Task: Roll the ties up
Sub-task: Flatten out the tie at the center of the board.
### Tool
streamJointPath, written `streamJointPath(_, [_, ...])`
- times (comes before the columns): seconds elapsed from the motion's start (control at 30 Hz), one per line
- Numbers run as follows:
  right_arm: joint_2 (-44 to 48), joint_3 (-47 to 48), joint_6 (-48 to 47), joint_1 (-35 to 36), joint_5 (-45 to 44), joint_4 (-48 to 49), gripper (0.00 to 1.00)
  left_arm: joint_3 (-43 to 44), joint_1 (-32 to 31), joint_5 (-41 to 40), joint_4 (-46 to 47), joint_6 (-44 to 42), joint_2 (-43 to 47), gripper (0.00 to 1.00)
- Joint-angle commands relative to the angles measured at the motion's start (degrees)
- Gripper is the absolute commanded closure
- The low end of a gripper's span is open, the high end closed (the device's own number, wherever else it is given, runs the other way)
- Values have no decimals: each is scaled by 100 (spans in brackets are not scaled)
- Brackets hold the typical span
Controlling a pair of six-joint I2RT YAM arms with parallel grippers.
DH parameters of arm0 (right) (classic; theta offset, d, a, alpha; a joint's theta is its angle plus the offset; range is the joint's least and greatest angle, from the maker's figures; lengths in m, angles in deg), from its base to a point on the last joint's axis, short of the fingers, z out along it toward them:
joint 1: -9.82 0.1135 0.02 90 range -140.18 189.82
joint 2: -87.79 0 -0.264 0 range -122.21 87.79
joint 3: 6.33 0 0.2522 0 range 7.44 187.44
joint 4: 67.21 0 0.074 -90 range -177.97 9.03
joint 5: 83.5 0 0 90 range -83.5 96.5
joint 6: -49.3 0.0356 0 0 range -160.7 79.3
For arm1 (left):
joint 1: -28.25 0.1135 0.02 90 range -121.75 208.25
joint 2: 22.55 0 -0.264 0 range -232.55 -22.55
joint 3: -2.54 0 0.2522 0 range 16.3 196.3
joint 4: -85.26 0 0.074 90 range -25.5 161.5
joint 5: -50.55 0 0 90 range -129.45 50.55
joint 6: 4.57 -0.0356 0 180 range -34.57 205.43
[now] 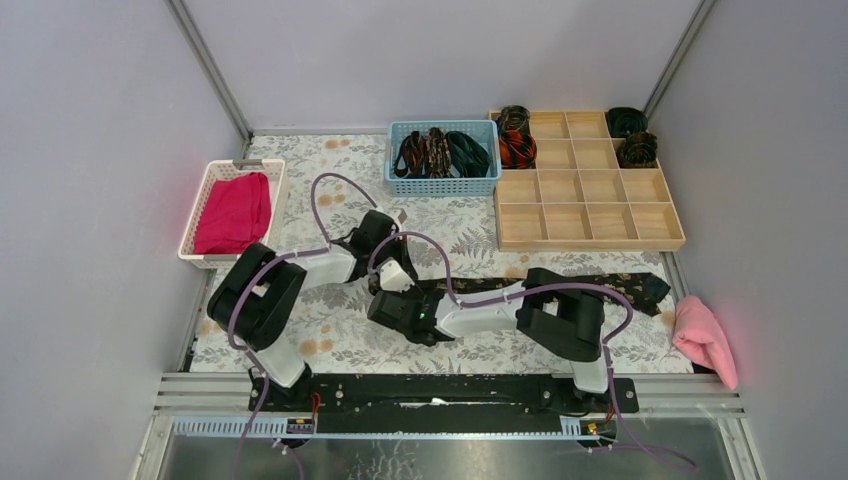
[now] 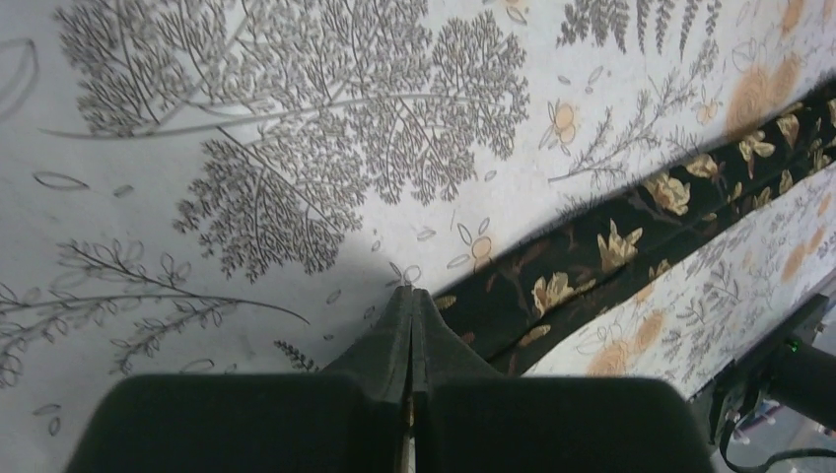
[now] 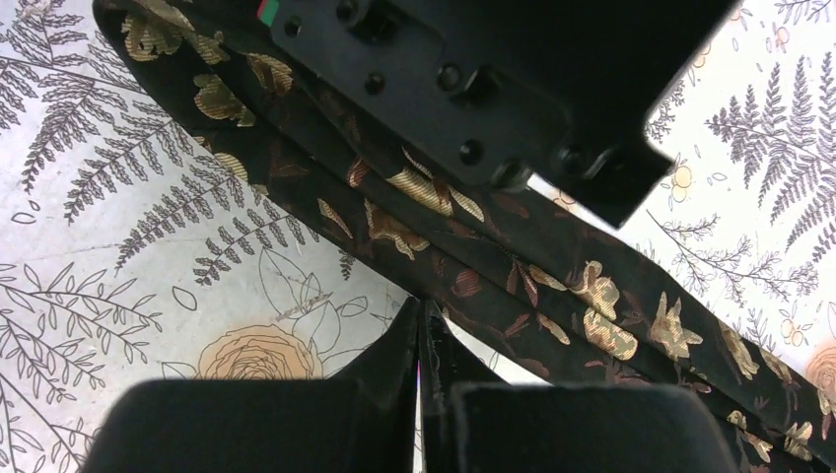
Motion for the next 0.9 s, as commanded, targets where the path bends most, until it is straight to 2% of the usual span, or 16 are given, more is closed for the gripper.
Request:
streamJointPath(0.0, [-410, 161, -108, 2, -129, -328, 100, -477, -332, 39, -556, -4, 34, 100])
streamJointPath(0.4, [-743, 463, -185, 2, -575, -436, 100, -1269, -728, 152, -277, 268, 521, 100])
streamJointPath(0.87, [-1147, 745, -157, 2, -723, -571, 100, -1225, -823, 304, -330, 267, 979, 100])
